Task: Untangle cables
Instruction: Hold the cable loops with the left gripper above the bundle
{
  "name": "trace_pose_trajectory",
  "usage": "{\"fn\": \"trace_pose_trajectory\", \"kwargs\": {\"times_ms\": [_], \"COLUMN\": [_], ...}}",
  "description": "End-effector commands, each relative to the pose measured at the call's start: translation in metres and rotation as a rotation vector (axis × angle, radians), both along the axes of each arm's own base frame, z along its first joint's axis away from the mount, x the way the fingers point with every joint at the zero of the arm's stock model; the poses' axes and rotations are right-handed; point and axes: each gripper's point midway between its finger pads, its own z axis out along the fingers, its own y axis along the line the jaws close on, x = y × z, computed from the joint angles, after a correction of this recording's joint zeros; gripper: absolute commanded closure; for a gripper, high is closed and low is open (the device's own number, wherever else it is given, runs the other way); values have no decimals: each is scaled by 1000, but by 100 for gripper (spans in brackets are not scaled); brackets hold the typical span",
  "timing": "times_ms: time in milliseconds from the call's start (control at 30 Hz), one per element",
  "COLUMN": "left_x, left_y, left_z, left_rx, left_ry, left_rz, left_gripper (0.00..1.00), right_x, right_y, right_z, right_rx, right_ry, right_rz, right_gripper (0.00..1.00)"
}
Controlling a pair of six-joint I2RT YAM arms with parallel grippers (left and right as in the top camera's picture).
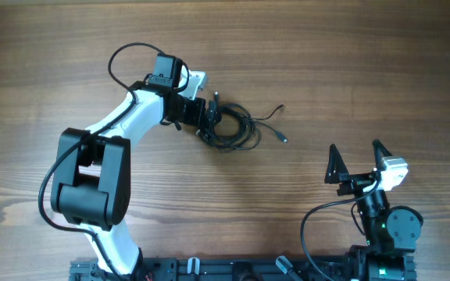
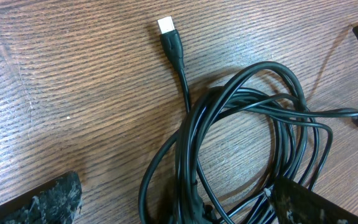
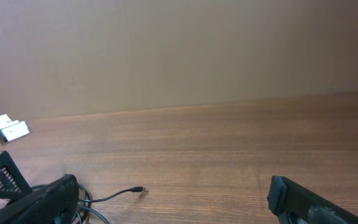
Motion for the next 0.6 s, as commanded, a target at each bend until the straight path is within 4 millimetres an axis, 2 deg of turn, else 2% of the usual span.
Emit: {"fn": "trace_pose_trajectory", "kwargs": {"times_ms": [0, 567], "left_x": [0, 0], "left_y": [3, 3], "left_z": [8, 8], "left_rx": [4, 4], "left_ry": [-25, -25], "left_rz": [3, 3], "left_gripper": [0, 0], "right_x": [0, 0], "right_y": [2, 2], "right_z": [1, 1], "right_rx": [-11, -11], "right_ry": [-6, -6], "right_rz": [11, 11], "right_gripper": [1, 0]}}
